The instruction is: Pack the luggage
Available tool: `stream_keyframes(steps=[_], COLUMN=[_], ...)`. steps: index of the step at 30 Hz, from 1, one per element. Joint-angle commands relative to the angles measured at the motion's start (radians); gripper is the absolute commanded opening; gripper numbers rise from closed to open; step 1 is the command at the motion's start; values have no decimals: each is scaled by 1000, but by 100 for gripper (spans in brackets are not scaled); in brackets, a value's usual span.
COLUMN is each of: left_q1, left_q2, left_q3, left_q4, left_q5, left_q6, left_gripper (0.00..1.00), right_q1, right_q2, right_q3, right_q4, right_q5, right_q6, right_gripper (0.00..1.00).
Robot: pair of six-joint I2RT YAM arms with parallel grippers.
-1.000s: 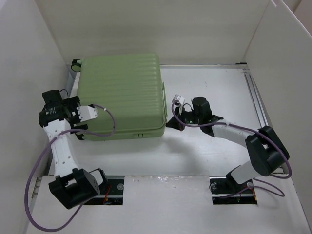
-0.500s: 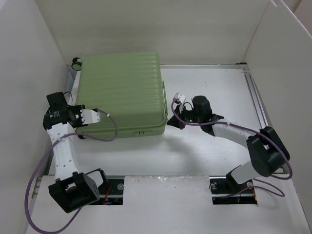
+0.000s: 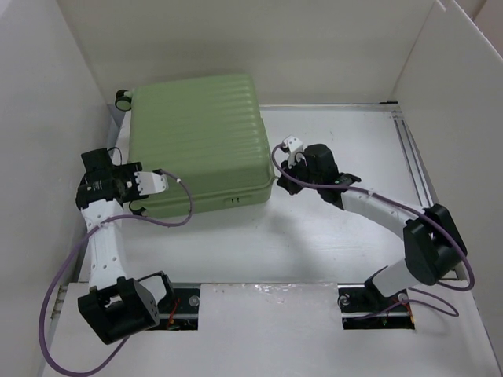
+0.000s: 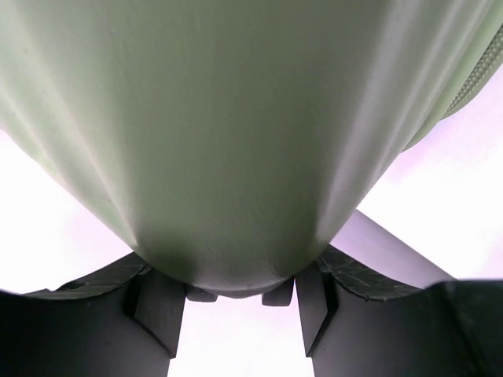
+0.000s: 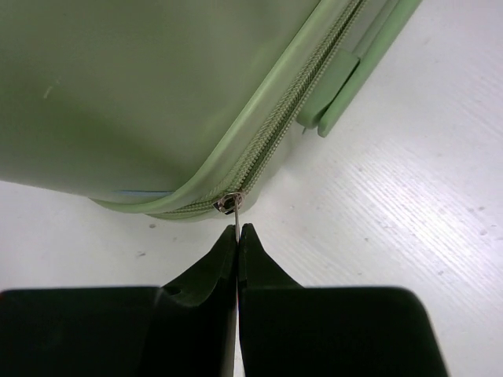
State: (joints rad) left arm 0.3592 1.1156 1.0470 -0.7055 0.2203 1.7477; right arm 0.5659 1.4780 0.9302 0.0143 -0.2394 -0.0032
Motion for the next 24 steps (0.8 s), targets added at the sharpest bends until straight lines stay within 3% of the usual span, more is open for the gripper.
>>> stream_keyframes(steps=[1,11,17,21,24], left_q1=[21,12,-26,-37,-37], left_q2=[64,96,118,127,136], left_q3=[-62,30,60,71,71], left_q4=[34,-106,-189,-198,-198], left_q5=[-75,74,140,154,163], left_q6=[-16,-65,-85,-94,-103], left_gripper=[0,0,0,0,0], right_q1=[-93,-118,-228,-239,-248], right_q2=[-19,70,126,212,315], right_q3=[156,237,183,278,381], right_q4=[62,203,605,592,572], right_q5=[290,81,-214,-156,-256], right_q6=[-69,-305,-270,-270,-270], right_gripper=[0,0,0,0,0])
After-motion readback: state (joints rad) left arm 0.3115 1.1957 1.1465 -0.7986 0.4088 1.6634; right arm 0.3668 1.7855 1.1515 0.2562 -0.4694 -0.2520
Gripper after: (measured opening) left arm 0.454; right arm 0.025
